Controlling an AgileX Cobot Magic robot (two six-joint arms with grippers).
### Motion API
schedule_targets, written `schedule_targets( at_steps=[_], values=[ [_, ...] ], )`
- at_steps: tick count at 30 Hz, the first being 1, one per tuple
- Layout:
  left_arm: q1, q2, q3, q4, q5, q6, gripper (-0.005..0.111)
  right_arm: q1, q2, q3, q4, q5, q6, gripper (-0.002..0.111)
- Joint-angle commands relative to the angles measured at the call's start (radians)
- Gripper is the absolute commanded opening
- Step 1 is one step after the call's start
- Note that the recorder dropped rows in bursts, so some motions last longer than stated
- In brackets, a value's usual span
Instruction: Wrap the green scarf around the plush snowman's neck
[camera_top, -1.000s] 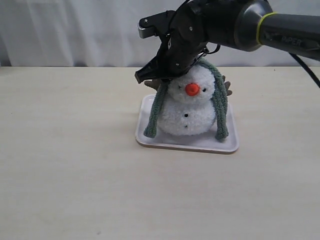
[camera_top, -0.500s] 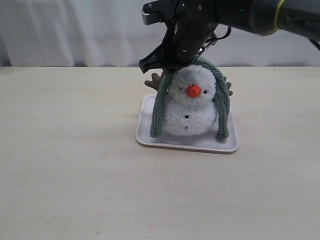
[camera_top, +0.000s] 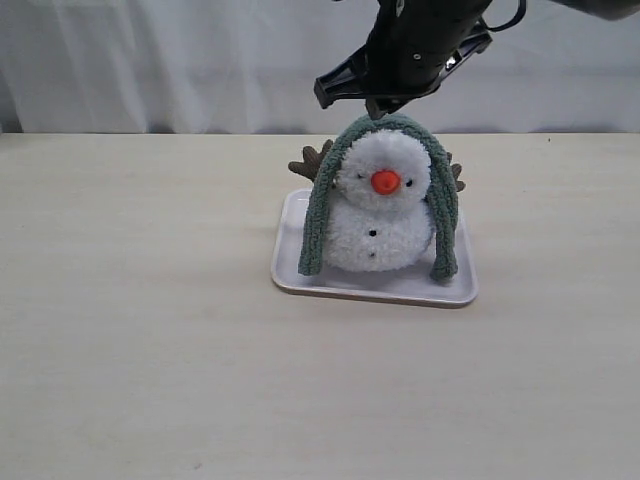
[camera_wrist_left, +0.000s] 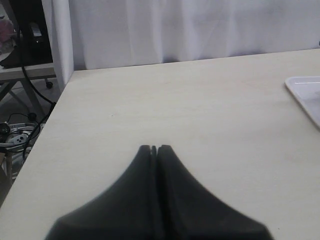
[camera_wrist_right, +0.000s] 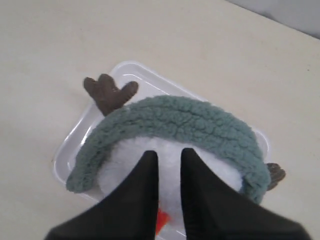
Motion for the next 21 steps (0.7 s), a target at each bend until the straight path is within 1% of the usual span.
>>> schedule_targets(
  at_steps=[1, 6, 11, 21],
  values=[
    [-0.003, -0.002, 0.002, -0.007, -0.011, 0.001, 0.000, -0.025, 0.018, -0.003, -0.022, -0.010, 0.019, 0.004],
    [-0.003, -0.002, 0.002, -0.007, -0.011, 0.001, 0.000, -0.025, 0.046, -0.003, -0.025, -0.080, 0.016, 0.004],
    [-0.003, -0.002, 0.002, -0.007, -0.011, 0.001, 0.000, -0.027, 0.097, -0.003, -0.032, -0.102, 0.016, 0.004],
    [-0.003, -0.002, 0.002, -0.007, -0.011, 0.001, 0.000, -0.027, 0.139, -0.003, -0.121, -0.192, 0.024, 0.004]
  ],
)
